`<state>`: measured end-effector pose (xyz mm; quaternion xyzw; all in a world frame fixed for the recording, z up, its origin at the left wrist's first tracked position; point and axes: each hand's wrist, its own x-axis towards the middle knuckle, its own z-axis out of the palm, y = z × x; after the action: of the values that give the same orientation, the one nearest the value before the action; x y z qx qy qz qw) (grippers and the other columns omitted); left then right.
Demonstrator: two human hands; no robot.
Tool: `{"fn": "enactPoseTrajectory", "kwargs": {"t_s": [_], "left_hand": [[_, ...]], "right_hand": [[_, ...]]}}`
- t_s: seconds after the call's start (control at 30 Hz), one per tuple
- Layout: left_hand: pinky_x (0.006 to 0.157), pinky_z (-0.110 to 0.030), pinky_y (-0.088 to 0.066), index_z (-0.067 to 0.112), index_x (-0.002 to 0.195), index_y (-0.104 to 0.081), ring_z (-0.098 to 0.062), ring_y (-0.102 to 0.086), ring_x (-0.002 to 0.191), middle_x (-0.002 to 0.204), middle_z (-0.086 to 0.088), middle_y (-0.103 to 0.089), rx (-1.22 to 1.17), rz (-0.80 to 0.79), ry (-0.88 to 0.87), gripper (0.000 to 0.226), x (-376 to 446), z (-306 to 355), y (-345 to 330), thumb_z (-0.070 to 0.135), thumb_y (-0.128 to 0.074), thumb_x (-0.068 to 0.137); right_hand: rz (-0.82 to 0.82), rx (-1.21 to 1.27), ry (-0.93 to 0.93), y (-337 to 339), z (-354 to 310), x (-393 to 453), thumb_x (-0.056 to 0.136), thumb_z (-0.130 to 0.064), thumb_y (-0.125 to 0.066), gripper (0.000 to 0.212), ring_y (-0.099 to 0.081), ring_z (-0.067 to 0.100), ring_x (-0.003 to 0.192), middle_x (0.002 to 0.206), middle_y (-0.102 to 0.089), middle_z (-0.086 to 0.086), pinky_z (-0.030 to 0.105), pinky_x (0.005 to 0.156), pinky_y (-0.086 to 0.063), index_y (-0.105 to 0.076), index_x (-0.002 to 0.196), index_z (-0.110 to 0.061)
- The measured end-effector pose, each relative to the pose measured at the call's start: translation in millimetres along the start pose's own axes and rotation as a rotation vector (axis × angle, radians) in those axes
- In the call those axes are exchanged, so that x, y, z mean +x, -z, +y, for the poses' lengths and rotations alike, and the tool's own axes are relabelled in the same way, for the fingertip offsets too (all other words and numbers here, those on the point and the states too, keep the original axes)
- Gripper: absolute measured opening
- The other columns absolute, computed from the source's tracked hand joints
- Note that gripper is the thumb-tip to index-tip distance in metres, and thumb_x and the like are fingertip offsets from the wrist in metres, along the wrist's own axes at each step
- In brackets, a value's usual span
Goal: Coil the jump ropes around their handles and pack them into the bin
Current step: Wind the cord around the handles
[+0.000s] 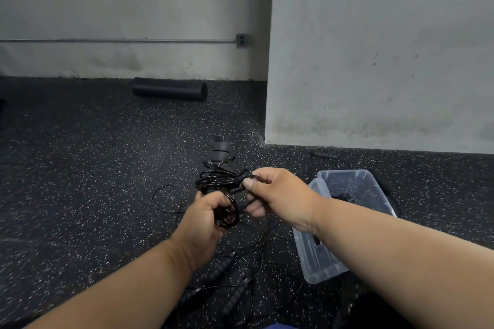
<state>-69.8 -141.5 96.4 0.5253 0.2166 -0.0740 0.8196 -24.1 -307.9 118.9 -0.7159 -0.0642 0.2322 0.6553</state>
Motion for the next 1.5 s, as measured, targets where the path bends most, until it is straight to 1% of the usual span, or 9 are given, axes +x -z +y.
{"fn": "enactPoseTrajectory", "kwargs": {"t_s": [0.37, 0.5, 0.63, 0.77, 0.9, 1.0, 1.17, 1.3, 1.5], "left_hand": [[0.071, -0.039, -0.05, 0.007, 0.122, -0.047, -0.023, -0.059, 0.075, 0.084, -0.013, -0.064, -0.08, -0.086, 0.049, 0.032, 1.8, 1.8, 1.4, 0.0, -0.052, 0.091], [0.076, -0.04, -0.052, -0.001, 0.12, -0.057, -0.026, -0.064, 0.081, 0.095, -0.021, -0.071, -0.068, -0.183, 0.071, 0.052, -3.5, 4.3, -1.8, 0.011, -0.062, 0.069], [0.074, -0.039, -0.057, -0.002, 0.109, -0.067, -0.022, -0.069, 0.072, 0.085, -0.015, -0.069, 0.025, -0.243, 0.048, 0.042, -10.0, 1.3, -4.3, 0.019, -0.067, 0.073], [0.052, -0.033, -0.052, -0.001, 0.133, -0.044, -0.023, -0.061, 0.054, 0.068, -0.013, -0.063, 0.077, -0.162, 0.009, 0.074, -7.5, -4.1, -5.4, 0.014, -0.08, 0.07], [0.063, -0.038, -0.056, -0.007, 0.147, -0.027, -0.031, -0.063, 0.066, 0.078, -0.022, -0.064, 0.158, -0.125, -0.03, 0.103, -3.8, -9.5, -3.3, 0.038, -0.082, 0.072], [0.079, -0.049, -0.057, 0.005, 0.145, -0.03, -0.036, -0.069, 0.081, 0.09, -0.023, -0.069, 0.181, -0.095, -0.051, 0.092, -1.6, -13.7, -2.7, 0.042, -0.082, 0.078], [0.07, -0.042, -0.055, 0.014, 0.139, -0.029, -0.037, -0.065, 0.073, 0.079, -0.027, -0.067, 0.262, -0.122, -0.059, 0.057, 6.6, -19.3, -0.4, 0.023, -0.07, 0.1], [0.08, -0.043, -0.059, 0.021, 0.138, -0.035, -0.03, -0.074, 0.101, 0.117, -0.018, -0.071, 0.233, -0.06, -0.046, 0.062, 8.5, -19.9, 2.4, 0.03, -0.077, 0.094], [0.092, -0.044, -0.06, 0.017, 0.138, -0.031, -0.03, -0.071, 0.111, 0.123, -0.016, -0.068, 0.243, -0.015, -0.062, 0.055, 15.4, -24.9, 2.8, 0.021, -0.071, 0.1]], "right_hand": [[-0.215, 0.462, -0.379, 11.8, -4.2, -2.1, 0.107, -0.008, -0.053, 0.013, -0.072, 0.019, 0.062, 0.075, -0.066, 0.013, 0.027, 0.056, -0.063, -0.058, 0.096, -0.003], [-0.329, 0.44, -0.4, 15.7, -6.4, -0.3, 0.107, -0.008, -0.049, 0.018, -0.073, 0.02, 0.064, 0.078, -0.066, 0.014, 0.029, 0.06, -0.064, -0.06, 0.096, 0.0], [-0.383, 0.357, -0.365, 4.6, -3.2, -4.2, 0.109, -0.009, -0.047, 0.02, -0.074, 0.021, 0.069, 0.085, -0.07, 0.016, 0.032, 0.067, -0.065, -0.066, 0.102, -0.005], [-0.22, 0.131, -0.268, -13.4, -1.1, -8.9, 0.109, -0.01, -0.044, 0.02, -0.068, 0.02, 0.063, 0.085, -0.068, 0.015, 0.029, 0.059, -0.06, -0.064, 0.107, -0.008], [-0.142, -0.066, -0.213, -22.5, 0.2, -11.5, 0.104, -0.012, -0.041, 0.022, -0.056, 0.016, 0.054, 0.074, -0.063, 0.007, 0.026, 0.048, -0.043, -0.06, 0.094, -0.01], [-0.115, -0.158, -0.209, -22.2, -1.2, -14.7, 0.103, -0.02, -0.04, 0.027, -0.05, 0.015, 0.054, 0.067, -0.059, 0.004, 0.024, 0.048, -0.036, -0.059, 0.085, -0.011], [-0.188, -0.358, -0.167, -22.5, -4.6, -17.4, 0.085, -0.048, -0.035, 0.039, -0.046, 0.022, 0.069, 0.073, -0.059, 0.007, 0.036, 0.068, -0.036, -0.056, 0.08, -0.016], [-0.345, -0.441, -0.047, -23.9, -5.6, -17.6, 0.091, -0.031, -0.049, 0.004, -0.042, 0.008, 0.073, 0.084, -0.051, -0.009, 0.027, 0.069, -0.037, -0.048, 0.094, -0.03], [-0.24, -0.639, 0.063, -31.3, 4.1, -21.7, 0.089, -0.022, -0.06, 0.01, -0.049, 0.01, 0.063, 0.075, -0.058, -0.006, 0.032, 0.06, -0.043, -0.053, 0.089, -0.028]]}}
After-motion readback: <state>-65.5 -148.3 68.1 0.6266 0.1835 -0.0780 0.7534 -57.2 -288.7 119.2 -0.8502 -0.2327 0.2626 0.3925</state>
